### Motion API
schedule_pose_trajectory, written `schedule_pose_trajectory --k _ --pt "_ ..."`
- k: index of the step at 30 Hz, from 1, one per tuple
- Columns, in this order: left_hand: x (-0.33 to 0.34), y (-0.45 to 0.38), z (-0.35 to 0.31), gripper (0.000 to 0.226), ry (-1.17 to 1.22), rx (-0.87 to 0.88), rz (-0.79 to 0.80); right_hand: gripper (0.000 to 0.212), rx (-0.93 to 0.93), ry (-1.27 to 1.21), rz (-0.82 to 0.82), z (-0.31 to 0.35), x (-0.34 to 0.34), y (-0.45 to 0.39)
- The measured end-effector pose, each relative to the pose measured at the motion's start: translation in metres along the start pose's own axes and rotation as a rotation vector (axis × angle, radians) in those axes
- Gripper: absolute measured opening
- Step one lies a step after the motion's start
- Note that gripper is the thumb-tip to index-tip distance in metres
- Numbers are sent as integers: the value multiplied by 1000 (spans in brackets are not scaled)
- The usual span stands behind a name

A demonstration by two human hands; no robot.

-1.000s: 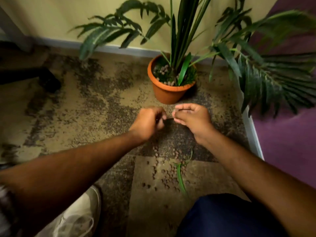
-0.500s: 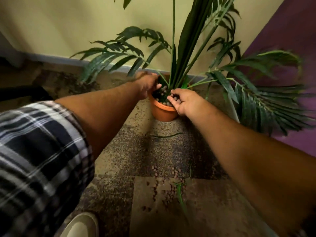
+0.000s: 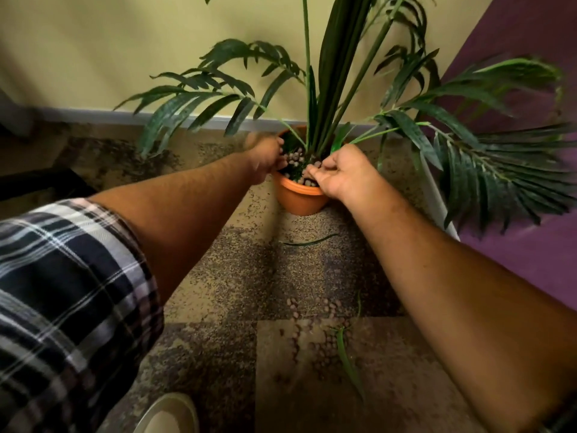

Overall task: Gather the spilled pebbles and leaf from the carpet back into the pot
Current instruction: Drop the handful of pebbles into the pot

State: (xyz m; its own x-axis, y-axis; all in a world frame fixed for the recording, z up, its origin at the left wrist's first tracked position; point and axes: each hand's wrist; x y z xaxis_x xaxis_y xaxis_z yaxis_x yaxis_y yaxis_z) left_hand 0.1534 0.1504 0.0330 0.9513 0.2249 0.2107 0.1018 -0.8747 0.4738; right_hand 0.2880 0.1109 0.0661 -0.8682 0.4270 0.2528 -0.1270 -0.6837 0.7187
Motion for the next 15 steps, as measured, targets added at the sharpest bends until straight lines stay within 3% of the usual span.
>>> schedule_pose_trajectory --k 8,15 --pt "-12 10 1 26 8 59 -4 60 -17 238 -29 20 4 3" --pt "-19 17 31 24 11 222 -221 56 52 428 6 30 1 4"
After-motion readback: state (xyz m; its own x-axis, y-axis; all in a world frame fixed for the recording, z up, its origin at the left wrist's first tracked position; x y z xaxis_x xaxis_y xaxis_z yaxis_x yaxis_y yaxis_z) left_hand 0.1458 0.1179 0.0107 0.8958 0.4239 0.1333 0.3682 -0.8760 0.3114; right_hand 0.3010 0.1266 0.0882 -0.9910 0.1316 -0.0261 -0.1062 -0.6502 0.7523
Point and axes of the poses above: each hand's wrist, its own y-axis away from the middle knuckle, its own x-axis out of the palm, z = x × y, and after that the axes turned 13 degrees about y, right-handed
